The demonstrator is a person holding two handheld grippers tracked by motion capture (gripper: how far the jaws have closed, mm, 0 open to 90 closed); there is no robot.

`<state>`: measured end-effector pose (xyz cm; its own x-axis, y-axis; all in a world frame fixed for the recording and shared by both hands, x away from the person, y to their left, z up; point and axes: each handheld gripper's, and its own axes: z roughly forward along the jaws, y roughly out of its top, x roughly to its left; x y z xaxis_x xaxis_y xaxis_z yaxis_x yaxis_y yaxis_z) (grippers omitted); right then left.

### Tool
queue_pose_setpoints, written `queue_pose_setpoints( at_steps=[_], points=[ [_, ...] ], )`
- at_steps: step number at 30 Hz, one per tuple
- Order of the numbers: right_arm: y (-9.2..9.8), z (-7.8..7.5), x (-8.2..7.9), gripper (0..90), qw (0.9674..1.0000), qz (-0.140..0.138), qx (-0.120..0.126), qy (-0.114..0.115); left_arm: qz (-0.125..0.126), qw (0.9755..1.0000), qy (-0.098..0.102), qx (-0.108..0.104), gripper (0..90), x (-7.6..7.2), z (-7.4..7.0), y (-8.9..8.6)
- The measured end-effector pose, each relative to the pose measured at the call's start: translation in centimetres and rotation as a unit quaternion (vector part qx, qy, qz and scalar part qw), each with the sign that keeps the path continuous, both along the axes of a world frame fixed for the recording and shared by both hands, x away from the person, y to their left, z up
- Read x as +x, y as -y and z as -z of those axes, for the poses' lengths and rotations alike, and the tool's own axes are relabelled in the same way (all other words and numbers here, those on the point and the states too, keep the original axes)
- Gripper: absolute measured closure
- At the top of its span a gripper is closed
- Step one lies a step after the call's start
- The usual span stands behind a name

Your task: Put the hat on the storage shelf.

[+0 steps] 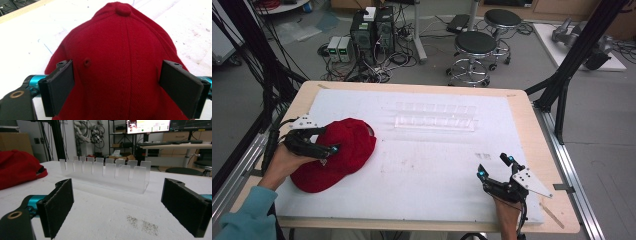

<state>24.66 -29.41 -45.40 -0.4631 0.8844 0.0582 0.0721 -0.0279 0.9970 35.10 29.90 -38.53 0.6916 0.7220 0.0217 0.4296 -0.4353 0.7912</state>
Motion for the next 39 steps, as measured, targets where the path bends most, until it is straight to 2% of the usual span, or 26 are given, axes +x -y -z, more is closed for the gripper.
queue_pose_setpoints(
  at_steps=[7,13,16,19,25,29,31,33,36,39],
  points=[
    [0.0,0.0,0.0,10.0,1.0,0.0,0.001,-0.001,0.001,0.9999,-0.011,0.004,13.4,0.2,0.5,0.2],
    [0.0,0.0,0.0,10.0,1.0,0.0,0.0,-0.001,-0.003,0.9995,-0.019,0.026,13.5,0.6,1.1,0.5],
    [0.0,0.0,0.0,10.0,1.0,0.0,0.001,-0.001,-0.009,0.9995,-0.023,0.022,13.5,0.7,1.7,0.7],
    [0.0,0.0,0.0,10.0,1.0,0.0,0.0,-0.001,-0.012,0.9991,-0.029,0.028,13.5,0.8,2.4,0.9],
    [0.0,0.0,0.0,10.0,1.0,0.0,0.0,-0.001,-0.012,0.9987,-0.036,0.035,16.4,1.0,2.6,0.9],
    [0.0,0.0,0.0,10.0,1.0,0.0,0.0,-0.001,-0.012,0.9979,-0.052,0.038,28.0,1.0,2.7,0.9],
    [0.0,0.0,0.0,10.0,1.0,0.0,0.0,-0.001,-0.013,0.9974,-0.054,0.046,39.9,1.0,2.7,0.9],
    [0.0,0.0,0.0,10.0,1.0,-0.001,0.0,-0.001,-0.014,0.9967,-0.066,0.045,52.1,1.0,2.7,0.8],
    [0.0,0.0,0.0,10.0,1.0,-0.001,0.0,-0.001,-0.026,0.996,-0.075,0.042,64.9,1.0,2.5,0.8],
    [0.0,0.0,0.0,10.0,1.0,-0.001,-0.001,0.0,-0.029,0.9959,-0.073,0.045,77.1,0.7,2.3,0.8]
  ],
)
